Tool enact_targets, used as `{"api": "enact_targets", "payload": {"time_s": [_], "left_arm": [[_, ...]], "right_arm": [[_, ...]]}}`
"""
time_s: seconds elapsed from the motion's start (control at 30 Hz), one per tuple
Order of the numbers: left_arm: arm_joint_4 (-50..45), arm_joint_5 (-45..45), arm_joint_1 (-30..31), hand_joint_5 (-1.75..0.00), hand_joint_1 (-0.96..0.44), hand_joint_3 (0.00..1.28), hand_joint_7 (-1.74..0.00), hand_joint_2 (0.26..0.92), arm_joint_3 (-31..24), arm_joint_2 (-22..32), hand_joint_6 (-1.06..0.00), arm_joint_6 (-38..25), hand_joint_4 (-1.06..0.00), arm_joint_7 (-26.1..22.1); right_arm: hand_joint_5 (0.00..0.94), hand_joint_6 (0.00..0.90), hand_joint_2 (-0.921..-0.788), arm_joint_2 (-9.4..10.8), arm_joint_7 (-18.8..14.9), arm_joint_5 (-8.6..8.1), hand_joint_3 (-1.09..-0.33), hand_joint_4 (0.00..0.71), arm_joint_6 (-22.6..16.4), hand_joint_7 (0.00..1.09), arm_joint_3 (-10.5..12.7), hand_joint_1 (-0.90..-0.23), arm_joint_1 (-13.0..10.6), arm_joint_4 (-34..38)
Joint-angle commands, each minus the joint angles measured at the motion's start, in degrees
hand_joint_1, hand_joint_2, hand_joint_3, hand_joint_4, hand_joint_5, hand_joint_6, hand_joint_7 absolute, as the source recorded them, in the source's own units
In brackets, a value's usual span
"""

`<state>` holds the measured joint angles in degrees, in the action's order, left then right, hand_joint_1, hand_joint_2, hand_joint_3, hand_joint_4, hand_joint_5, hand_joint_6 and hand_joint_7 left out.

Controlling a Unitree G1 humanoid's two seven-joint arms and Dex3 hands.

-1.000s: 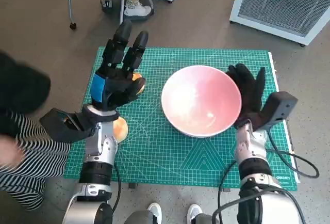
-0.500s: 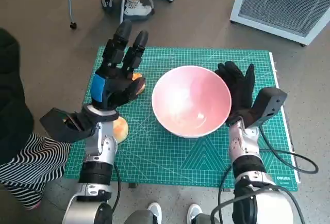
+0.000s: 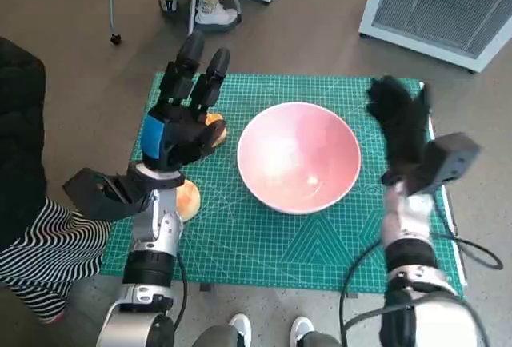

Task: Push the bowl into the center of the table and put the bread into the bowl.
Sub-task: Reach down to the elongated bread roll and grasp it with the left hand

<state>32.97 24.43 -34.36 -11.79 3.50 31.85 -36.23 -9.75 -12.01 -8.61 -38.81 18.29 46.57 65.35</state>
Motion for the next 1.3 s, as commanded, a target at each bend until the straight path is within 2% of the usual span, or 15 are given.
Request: {"api": "enact_targets", "payload": {"time_s": [0.03,0.23,0.33,0.4,0.63,0.9,1.1,1.3], "left_arm": [[-0.1,-0.3,-1.0,0.00,-0.53,0.36,-0.20,0.921,0.5,-0.4,-0.01,0.3,-0.11,-0.5],[-0.3,0.0,-1.8,0.00,-0.53,0.36,-0.20,0.921,0.6,-0.3,-0.01,0.2,-0.10,-1.0],[-0.2,0.2,-2.2,0.00,-0.53,0.36,-0.20,0.921,0.6,-0.2,0.00,0.2,-0.10,-1.6],[-0.1,0.5,-2.7,0.00,-0.54,0.35,-0.20,0.921,0.6,0.0,-0.01,0.3,-0.10,-2.3],[1.1,0.9,-4.3,0.00,-0.56,0.33,-0.20,0.921,0.2,0.5,0.00,0.7,-0.10,-4.2],[1.8,-0.2,-5.2,0.00,-0.57,0.32,-0.20,0.921,-0.2,2.1,0.00,1.6,-0.08,-5.0],[2.6,-3.5,-6.4,0.00,-0.58,0.31,-0.20,0.921,-0.3,6.2,0.00,2.2,-0.04,-3.5],[2.8,-4.0,-6.6,0.00,-0.58,0.30,-0.21,0.921,-0.2,6.5,0.00,2.4,-0.02,-3.1]], "right_arm": [[0.010,0.135,-0.921,-0.2,-0.1,1.17,-0.867,0.089,-5.9,0.15,-1.6,-0.640,-4.1,-5.7],[0.016,0.164,-0.921,0.3,-2.8,0.00,-0.791,0.112,-11.0,0.17,-4.4,-0.701,-8.4,-17.0],[0.017,0.172,-0.921,0.5,-4.0,-1.05,-0.767,0.119,-11.5,0.18,-5.6,-0.720,-10.0,-21.3],[0.019,0.184,-0.921,0.6,-5.5,-2.02,-0.732,0.133,-11.7,0.19,-6.7,-0.756,-11.5,-25.3],[0.012,0.177,-0.921,1.0,-7.5,-3.91,-0.704,0.134,-9.6,0.21,-8.8,-0.790,-14.3,-32.5],[0.010,0.174,-0.921,1.4,-6.8,-3.22,-0.697,0.136,-7.4,0.22,-9.9,-0.791,-16.1,-36.9],[0.009,0.172,-0.921,1.4,-6.1,-2.60,-0.696,0.137,-6.7,0.22,-10.1,-0.790,-16.7,-38.4],[0.008,0.170,-0.921,1.5,-5.9,-2.51,-0.696,0.138,-6.2,0.23,-10.1,-0.790,-16.9,-39.0]]}}
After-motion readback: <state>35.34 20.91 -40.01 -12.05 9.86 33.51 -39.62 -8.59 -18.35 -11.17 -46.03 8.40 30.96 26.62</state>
